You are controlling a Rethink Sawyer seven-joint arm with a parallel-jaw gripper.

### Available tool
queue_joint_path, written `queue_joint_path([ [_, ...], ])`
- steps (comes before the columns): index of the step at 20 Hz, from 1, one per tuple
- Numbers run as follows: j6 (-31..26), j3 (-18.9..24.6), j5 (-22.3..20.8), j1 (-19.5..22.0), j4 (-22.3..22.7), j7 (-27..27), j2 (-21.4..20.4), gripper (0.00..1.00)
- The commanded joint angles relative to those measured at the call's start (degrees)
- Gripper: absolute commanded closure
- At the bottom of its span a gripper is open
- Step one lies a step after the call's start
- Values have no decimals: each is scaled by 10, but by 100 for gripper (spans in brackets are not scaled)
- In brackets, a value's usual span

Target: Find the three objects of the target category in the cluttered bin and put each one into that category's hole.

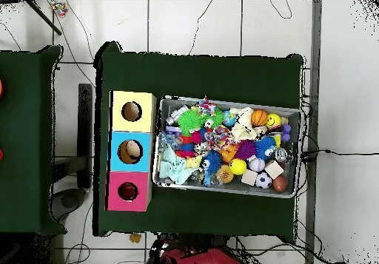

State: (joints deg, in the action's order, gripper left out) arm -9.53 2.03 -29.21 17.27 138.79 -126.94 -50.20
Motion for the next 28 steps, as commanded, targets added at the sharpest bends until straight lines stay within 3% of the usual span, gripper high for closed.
queue_joint_path([
  [1,40,0,-29,34,-91,-22,43,100],
  [3,34,2,-33,41,-92,-18,42,100],
  [4,29,2,-39,42,-94,-17,41,0],
  [9,26,-1,-50,48,-96,-13,32,0],
  [12,45,-13,-60,40,-107,-23,50,0],
  [17,0,-34,-59,12,-124,-29,58,0],
  [20,7,-51,-57,-10,-138,-41,69,0],
  [28,54,-57,-44,-41,-195,-53,148,0],
])
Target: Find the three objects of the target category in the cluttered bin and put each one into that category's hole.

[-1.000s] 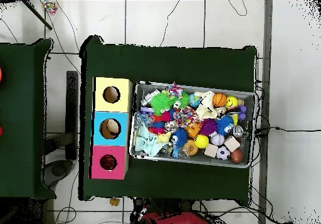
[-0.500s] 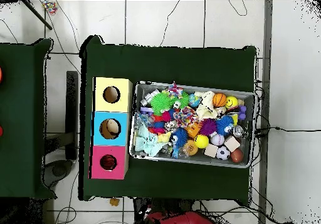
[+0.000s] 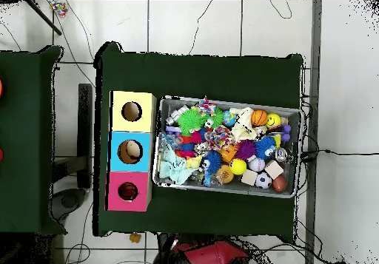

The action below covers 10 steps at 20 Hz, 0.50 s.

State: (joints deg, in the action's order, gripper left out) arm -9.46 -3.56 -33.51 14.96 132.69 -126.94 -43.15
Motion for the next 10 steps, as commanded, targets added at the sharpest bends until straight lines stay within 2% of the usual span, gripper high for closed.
queue_joint_path([
  [1,61,-7,4,-27,-137,-60,85,0],
  [4,70,-13,13,-40,-147,-67,101,0],
  [6,68,-5,17,-34,-157,-61,115,0],
  [10,86,-7,15,-38,-193,-55,156,0],
])
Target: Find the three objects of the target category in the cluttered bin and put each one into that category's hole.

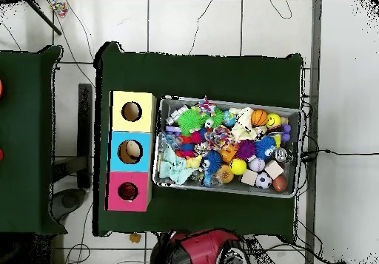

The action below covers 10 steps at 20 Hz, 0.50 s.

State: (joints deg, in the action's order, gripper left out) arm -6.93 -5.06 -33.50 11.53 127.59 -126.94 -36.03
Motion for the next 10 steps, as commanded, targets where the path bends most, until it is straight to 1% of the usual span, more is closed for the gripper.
queue_joint_path([
  [1,62,8,16,-4,-147,-55,90,0],
  [7,68,4,22,-12,-153,-59,99,0],
  [10,67,18,19,3,-156,-51,105,0],
])
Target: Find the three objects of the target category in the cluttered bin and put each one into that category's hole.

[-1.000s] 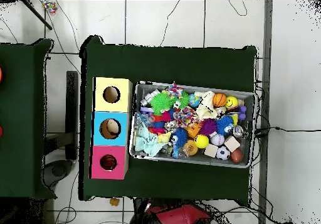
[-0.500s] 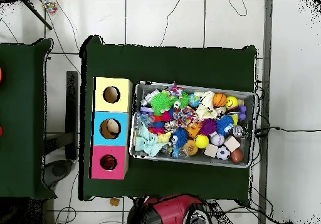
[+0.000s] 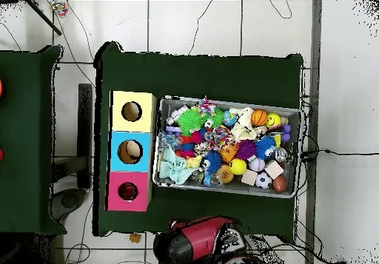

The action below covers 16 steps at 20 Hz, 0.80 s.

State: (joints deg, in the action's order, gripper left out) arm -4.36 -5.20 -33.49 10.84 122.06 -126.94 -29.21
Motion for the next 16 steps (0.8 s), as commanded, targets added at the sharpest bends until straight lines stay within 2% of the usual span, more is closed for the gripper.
queue_joint_path([
  [1,40,25,17,15,-102,-48,38,0],
  [9,46,14,16,11,-102,-52,43,0],
  [16,65,-4,15,-3,-112,-57,64,0],
])
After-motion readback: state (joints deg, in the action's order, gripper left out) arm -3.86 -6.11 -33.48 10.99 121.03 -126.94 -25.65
